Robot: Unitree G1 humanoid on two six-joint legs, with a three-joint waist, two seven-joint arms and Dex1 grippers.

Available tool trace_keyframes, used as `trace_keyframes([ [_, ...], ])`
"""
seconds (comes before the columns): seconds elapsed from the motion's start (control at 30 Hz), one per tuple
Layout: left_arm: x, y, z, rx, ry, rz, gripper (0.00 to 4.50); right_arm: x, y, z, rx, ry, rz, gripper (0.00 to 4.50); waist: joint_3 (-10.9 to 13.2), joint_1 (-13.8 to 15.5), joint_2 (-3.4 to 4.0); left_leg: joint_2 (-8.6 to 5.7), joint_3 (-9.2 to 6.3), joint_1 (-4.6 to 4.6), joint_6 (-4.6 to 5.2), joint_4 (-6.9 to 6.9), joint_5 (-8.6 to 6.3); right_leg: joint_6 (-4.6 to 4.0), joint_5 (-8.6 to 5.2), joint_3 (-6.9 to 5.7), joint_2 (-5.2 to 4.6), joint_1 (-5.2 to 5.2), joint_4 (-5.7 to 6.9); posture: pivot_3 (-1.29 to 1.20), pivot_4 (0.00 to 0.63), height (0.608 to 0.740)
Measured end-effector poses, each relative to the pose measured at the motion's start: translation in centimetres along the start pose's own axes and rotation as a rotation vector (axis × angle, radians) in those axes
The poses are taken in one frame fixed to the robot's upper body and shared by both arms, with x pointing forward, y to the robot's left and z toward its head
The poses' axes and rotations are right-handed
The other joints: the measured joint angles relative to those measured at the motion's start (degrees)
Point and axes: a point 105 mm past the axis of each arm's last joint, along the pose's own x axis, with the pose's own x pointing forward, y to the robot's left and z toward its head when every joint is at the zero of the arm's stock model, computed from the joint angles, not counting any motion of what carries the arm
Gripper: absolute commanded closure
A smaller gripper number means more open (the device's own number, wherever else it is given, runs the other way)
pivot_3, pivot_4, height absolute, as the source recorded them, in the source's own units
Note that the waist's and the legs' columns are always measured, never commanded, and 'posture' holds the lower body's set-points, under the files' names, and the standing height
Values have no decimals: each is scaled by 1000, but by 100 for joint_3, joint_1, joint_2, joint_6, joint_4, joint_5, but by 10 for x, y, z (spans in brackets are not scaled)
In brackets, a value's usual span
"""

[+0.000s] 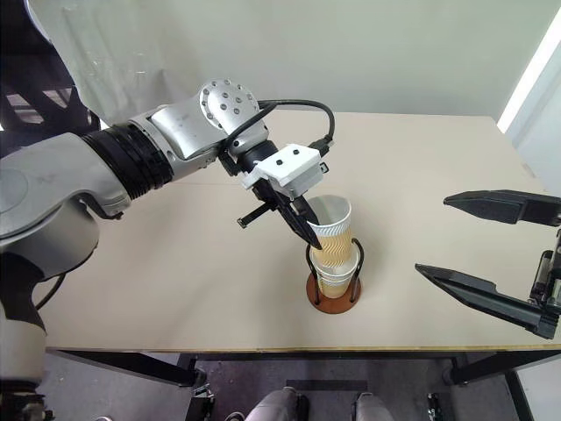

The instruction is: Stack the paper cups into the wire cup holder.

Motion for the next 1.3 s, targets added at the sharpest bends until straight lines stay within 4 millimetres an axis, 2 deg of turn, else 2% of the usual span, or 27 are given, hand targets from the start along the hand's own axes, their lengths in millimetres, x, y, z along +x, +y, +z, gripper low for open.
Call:
trace_keyframes([
  [0.37, 1, 2, 0, -15, -20, 4, 4485, 1, 3, -2, 14, 8, 1, 988, 0, 10, -1, 0, -5, -3, -8, -2, -8, 0, -2, -2, 1, 0, -2, 0, 150, 740],
  [0.47, 1, 3, 2, -36, -38, 9, 3903, 1, 2, -2, 15, 8, 1, 988, 0, 11, -1, 0, -6, -3, -5, -2, -11, -1, -2, -3, 2, 0, -2, 0, 150, 740],
  [0.77, 2, 3, 5, -34, -51, 5, 650, 2, 2, 0, 6, -2, 0, 988, 1, 10, -1, -1, -6, -1, -6, -2, -11, -2, -3, -4, 5, 0, -1, 0, 150, 740],
  [0.9, 1, 12, 6, -15, -58, 37, 650, 2, 2, -1, 6, -2, 0, 988, 1, 18, -2, -5, -4, -1, -5, -1, -11, -2, -3, -8, 6, 2, -2, 0, 150, 740],
  [1.0, -10, 29, 15, 4, -128, 145, 650, 2, 2, -1, 5, -4, 2, 988, 2, 19, -3, -5, -1, -3, -4, 0, -10, -1, -3, -7, 5, -1, -2, 0, 150, 740],
  [1.13, -50, 44, 25, -17, -270, 369, 650, 6, 0, -5, 3, 3, 20, 988, -1, -12, -1, 1, 7, 5, -4, -8, -11, 2, -6, -1, 7, -2, -2, 0, 150, 740],
  [1.2, -66, 44, 18, -48, -314, 459, 650, 9, -3, -11, 9, 15, 21, 988, -3, -38, 4, -1, 11, 7, -7, -9, -9, 5, -9, -1, 14, -3, -3, 0, 150, 740],
  [1.3, -89, 40, -3, -122, -386, 609, 650, 14, -17, -30, 31, 68, -21, 988, -4, -49, 6, 0, 15, 5, -9, -7, -1, 11, -14, 4, 14, -9, -2, 0, 150, 740],
])
